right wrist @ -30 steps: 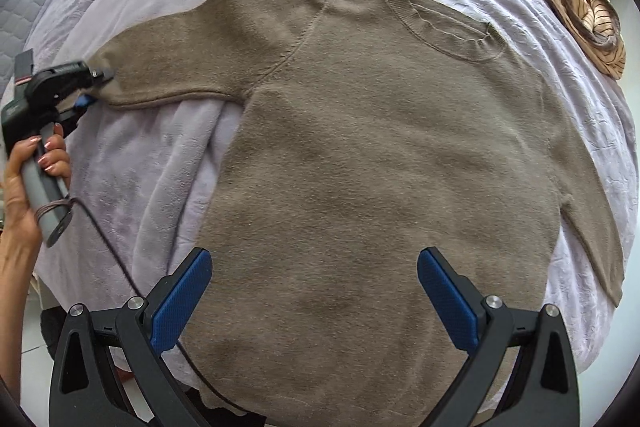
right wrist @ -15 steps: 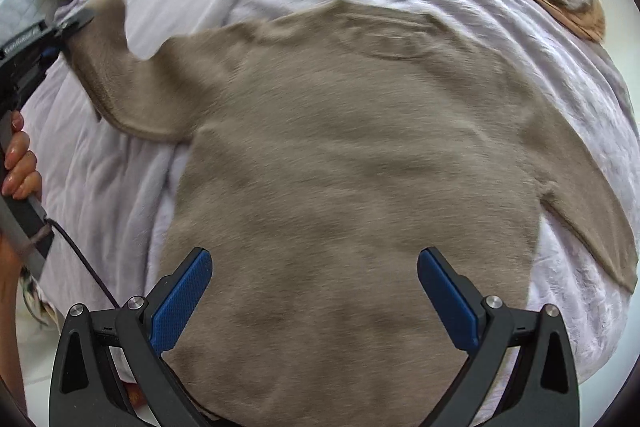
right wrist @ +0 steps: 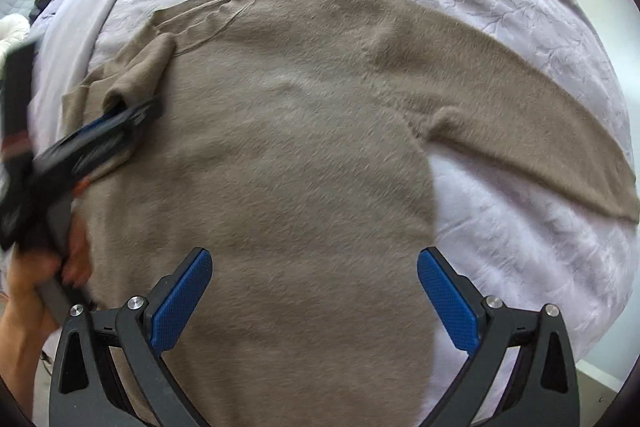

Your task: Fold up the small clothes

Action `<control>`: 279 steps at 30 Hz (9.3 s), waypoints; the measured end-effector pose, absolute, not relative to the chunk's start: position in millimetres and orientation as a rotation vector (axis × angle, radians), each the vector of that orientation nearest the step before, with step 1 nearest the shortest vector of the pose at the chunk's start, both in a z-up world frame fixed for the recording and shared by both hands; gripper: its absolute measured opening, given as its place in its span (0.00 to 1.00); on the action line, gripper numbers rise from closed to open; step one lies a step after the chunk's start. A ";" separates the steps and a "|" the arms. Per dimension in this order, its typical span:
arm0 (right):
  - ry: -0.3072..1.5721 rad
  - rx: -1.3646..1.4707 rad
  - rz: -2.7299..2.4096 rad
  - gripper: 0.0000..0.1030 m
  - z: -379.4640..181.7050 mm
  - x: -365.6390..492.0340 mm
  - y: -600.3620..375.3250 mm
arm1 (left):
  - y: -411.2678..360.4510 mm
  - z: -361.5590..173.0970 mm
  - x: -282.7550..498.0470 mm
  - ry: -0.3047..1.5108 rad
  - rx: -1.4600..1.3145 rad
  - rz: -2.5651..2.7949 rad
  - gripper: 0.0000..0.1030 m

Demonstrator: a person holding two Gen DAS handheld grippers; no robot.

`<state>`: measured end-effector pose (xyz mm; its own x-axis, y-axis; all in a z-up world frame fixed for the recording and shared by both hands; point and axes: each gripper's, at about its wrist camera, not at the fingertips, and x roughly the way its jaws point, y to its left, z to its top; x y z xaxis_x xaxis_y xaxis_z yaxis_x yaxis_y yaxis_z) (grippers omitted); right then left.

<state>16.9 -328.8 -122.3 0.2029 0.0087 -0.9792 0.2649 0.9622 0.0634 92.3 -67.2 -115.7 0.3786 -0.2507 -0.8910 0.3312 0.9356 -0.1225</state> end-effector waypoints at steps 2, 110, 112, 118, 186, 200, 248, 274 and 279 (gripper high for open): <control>1.331 0.191 -0.165 0.99 -117.4 27.6 -326.3 | -43.2 -105.0 82.6 1.114 0.070 -0.338 0.71; 0.610 1.439 -0.617 0.37 -158.6 -173.4 -682.2 | -284.4 -146.6 37.0 1.434 0.386 -0.503 0.77; 0.562 1.479 -0.614 0.37 -162.2 -175.0 -689.4 | -287.4 -150.0 40.0 1.436 0.374 -0.500 0.77; 0.389 1.670 -0.498 0.22 -176.3 -176.3 -697.4 | -274.8 -152.1 50.9 1.423 0.295 -0.516 0.77; 1.001 1.365 -0.071 0.38 -194.8 -18.4 -464.0 | -32.6 -190.1 200.6 1.401 -0.509 -0.319 0.07; 1.102 1.006 -0.080 0.06 -176.4 13.8 -474.2 | -14.3 -196.4 148.0 1.339 -0.306 -0.288 0.09; 1.313 0.593 -0.109 0.23 -140.6 -15.5 -454.4 | -19.1 -169.1 87.6 1.396 0.074 -0.094 0.66; 1.384 0.491 -0.080 0.30 -122.7 -29.0 -390.6 | 34.1 -168.5 100.8 1.441 -0.187 -0.147 0.66; 1.407 0.488 -0.078 0.30 -125.9 -30.4 -383.7 | 44.5 -202.8 129.2 1.515 -0.354 -0.209 0.66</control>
<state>-30.4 -383.7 -125.9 0.1784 0.2319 -0.9562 0.3361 0.8990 0.2807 129.2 44.5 -202.8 0.0516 -0.3508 -0.9350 -0.0846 0.9314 -0.3541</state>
